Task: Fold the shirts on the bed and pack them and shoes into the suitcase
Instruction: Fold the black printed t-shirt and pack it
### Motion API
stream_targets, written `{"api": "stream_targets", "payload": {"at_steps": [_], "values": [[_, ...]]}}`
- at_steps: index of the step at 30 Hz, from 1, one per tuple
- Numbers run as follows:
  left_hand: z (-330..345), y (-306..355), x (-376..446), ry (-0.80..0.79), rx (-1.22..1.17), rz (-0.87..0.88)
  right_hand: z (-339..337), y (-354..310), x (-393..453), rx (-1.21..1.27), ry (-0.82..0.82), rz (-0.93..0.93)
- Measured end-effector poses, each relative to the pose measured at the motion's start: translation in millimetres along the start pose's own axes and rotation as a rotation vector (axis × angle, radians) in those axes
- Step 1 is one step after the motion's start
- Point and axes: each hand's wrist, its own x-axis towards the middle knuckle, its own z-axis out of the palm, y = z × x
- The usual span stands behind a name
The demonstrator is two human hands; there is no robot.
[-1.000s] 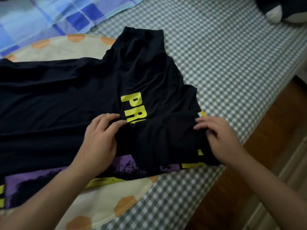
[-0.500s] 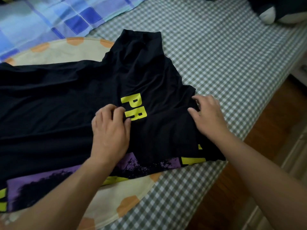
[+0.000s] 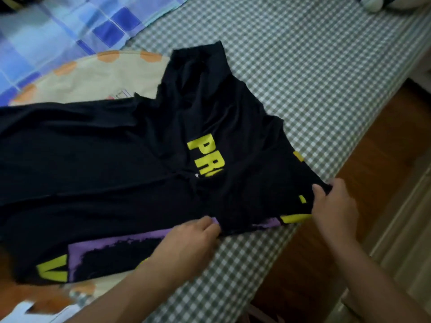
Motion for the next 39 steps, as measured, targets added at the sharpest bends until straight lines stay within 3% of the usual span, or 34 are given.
{"api": "stream_targets", "payload": {"at_steps": [3,7,10,15,19,23,25,27,30,32,35,39], "values": [[-18.6,7.9,12.6,-0.008,-0.066,-0.129,-7.3,-8.4,-1.2,-0.168,0.043,-0.148],[-48.3,-62.9,43.5,0.410,-0.006,-0.270,9.7,-93.4,45.6,-0.023,0.000,-0.423],[-78.3,-140.1,61.9,0.491,0.137,-0.452,28.2,-170.1,89.7,0.020,-0.134,-0.487],[-108.9,-237.8,68.9,0.303,0.245,-0.567,48.1,-263.8,138.2,0.041,-0.218,-0.586],[-115.6,-270.1,64.6,0.203,0.415,-0.651,65.8,-312.7,169.0,0.139,-0.271,-0.442],[-134.7,-295.0,40.6,0.145,0.408,-0.757,78.2,-335.2,181.3,0.262,-0.298,-0.404],[-139.5,-295.4,43.2,0.171,0.416,-0.809,84.3,-336.5,185.9,0.318,-0.292,-0.402],[-146.5,-284.9,64.2,0.322,0.365,-0.845,88.3,-334.0,189.8,0.390,-0.308,-0.389],[-162.1,-254.6,132.8,0.488,0.142,-0.564,89.0,-333.3,193.3,0.528,-0.385,-0.353],[-171.9,-231.5,187.2,0.396,-0.034,-0.410,90.2,-333.6,197.5,0.589,-0.460,-0.316],[-177.8,-222.9,243.3,0.105,0.011,-0.401,89.7,-334.3,207.6,0.617,-0.542,-0.261],[-184.4,-244.1,253.2,0.031,-0.016,-0.475,83.5,-333.2,212.1,0.666,-0.614,-0.226]]}}
